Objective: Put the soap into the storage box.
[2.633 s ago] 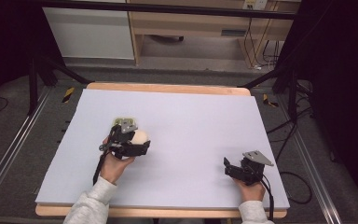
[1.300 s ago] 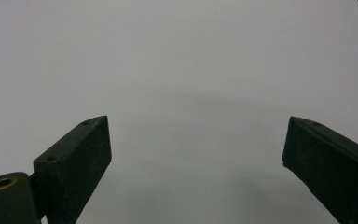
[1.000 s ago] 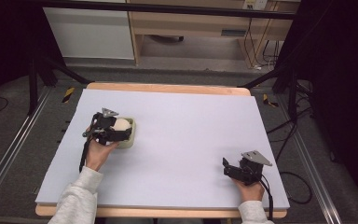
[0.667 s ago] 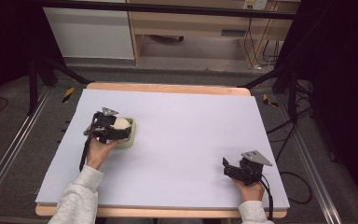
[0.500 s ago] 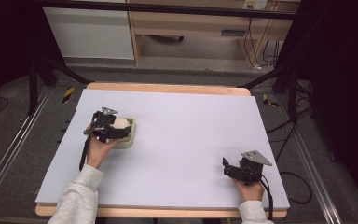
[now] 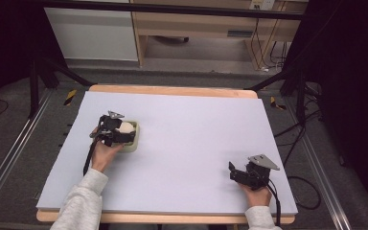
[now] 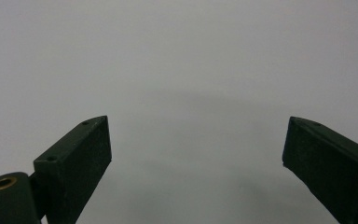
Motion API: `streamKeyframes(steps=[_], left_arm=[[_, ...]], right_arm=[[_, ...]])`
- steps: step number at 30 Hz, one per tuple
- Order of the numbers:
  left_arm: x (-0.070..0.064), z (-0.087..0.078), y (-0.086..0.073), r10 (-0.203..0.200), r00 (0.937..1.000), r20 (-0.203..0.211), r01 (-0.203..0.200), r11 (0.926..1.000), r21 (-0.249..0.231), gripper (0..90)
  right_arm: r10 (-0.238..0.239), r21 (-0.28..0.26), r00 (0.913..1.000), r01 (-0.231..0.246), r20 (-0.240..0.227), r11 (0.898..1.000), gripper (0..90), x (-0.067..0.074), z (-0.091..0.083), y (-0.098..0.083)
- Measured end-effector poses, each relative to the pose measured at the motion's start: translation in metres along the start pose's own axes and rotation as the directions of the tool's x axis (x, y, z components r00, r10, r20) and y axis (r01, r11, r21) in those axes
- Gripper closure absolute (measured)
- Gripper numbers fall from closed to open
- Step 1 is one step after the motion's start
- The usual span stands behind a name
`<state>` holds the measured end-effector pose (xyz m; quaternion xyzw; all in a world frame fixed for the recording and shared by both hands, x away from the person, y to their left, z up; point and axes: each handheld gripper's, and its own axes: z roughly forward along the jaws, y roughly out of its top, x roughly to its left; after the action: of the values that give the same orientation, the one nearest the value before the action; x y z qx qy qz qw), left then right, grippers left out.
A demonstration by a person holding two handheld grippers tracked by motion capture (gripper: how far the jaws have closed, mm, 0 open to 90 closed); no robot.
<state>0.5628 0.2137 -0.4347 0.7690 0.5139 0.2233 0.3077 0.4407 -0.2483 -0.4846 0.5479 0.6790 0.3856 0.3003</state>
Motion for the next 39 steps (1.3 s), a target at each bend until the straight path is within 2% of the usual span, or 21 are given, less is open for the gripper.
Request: streamKeyframes(steps=[14,39], left_arm=[[0.001,0.009,-0.004,0.007,1.0000,-0.006,-0.006,0.9996,0.028,24.0],[0.002,0.011,-0.006,0.005,1.0000,-0.005,-0.005,0.9993,0.036,23.8]], right_arm=[[-0.002,0.000,1.0000,0.002,0.001,1.000,8.3,0.000,0.000,0.000],[-0.003,0.002,1.0000,0.003,-0.006,1.000,8.2,0.001,0.000,0.000]])
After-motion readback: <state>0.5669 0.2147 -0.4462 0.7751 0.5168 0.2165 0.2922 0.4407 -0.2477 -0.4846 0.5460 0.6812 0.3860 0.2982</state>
